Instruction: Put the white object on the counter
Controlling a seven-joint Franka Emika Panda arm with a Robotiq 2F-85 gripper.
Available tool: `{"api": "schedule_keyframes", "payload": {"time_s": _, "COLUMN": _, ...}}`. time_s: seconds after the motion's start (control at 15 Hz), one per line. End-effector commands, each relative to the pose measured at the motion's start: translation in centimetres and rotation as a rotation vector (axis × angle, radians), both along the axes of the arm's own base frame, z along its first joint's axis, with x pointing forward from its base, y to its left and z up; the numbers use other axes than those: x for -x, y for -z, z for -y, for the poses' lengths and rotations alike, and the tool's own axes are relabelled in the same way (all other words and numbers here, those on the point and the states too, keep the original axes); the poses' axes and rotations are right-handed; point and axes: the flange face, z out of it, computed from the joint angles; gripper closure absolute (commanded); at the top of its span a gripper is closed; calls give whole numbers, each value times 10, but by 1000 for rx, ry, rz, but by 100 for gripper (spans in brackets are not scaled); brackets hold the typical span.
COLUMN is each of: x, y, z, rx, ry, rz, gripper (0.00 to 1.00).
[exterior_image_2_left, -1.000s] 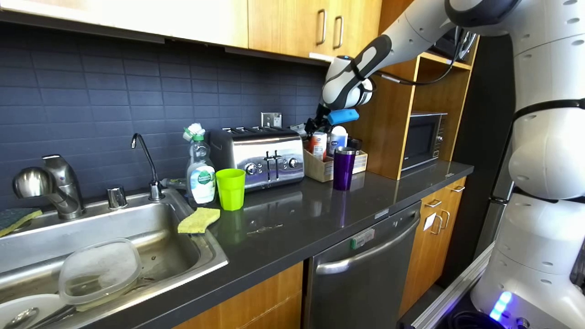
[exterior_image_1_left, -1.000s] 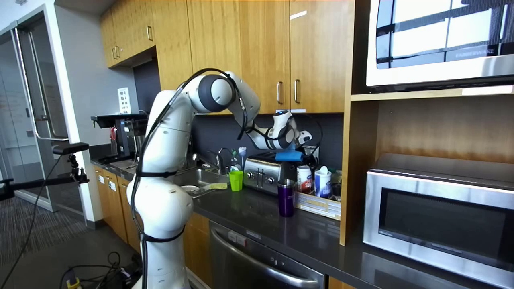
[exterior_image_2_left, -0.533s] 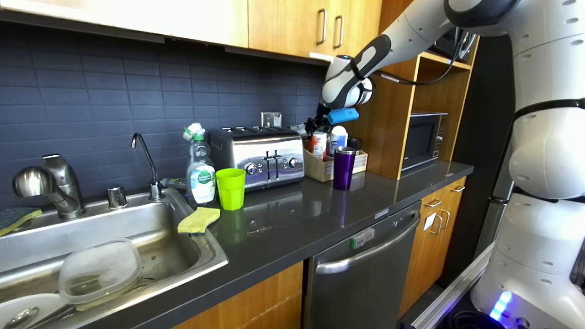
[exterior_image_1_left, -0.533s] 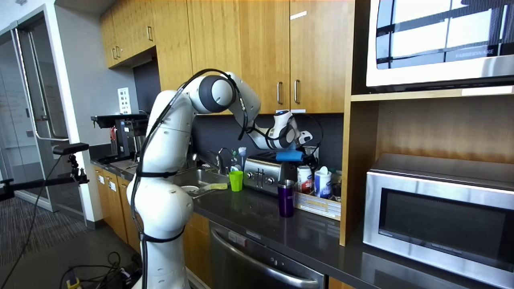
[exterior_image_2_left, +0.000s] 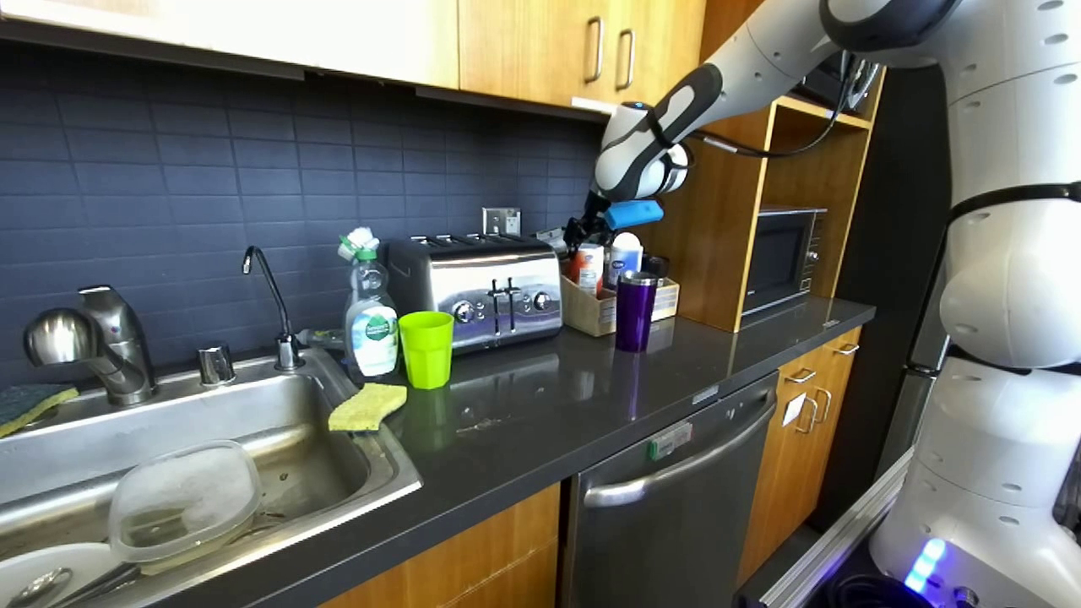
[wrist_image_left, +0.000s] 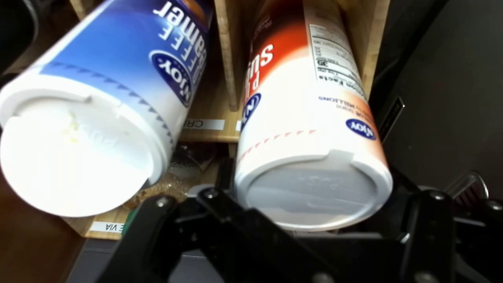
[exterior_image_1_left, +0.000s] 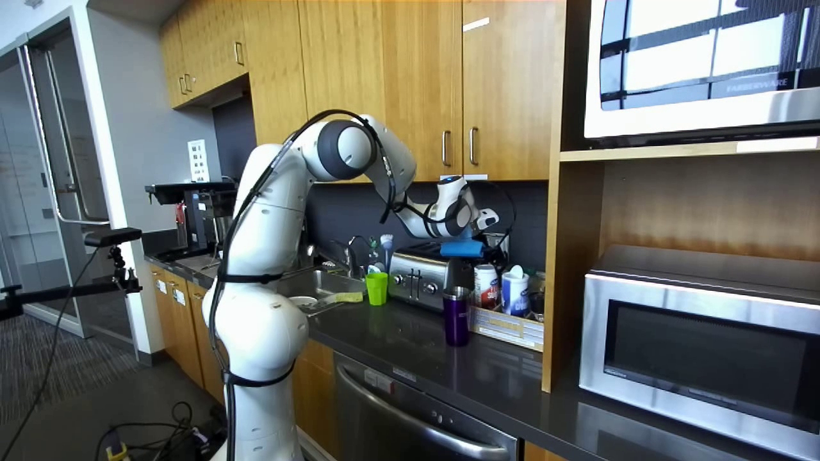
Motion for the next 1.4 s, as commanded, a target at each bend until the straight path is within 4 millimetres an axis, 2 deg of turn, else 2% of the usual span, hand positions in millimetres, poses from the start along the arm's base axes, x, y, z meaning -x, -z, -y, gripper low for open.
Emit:
{"api": "schedule_keyframes", "payload": {"time_s": 0.0, "x": 10, "y": -13, "z": -1, "rx": -18, "ry": 17, "rz": 17, "gripper": 39}}
{"api": "schedule_keyframes", "payload": {"time_s": 0.47, "x": 20, "y": -29, "z": 0, "rx": -50, "ry": 37, "rz": 51, "gripper": 39}}
{"api": "schedule_keyframes", "payload": {"time_s": 0.93, "x": 43, "y": -44, "z": -3, "rx": -62, "ry": 37, "rz": 66, "gripper": 39}}
{"api": "schedule_keyframes", "payload": {"time_s": 1.33, "x": 52, "y": -70, "z": -16, "rx": -54, "ry": 8, "rz": 106, "gripper": 39}}
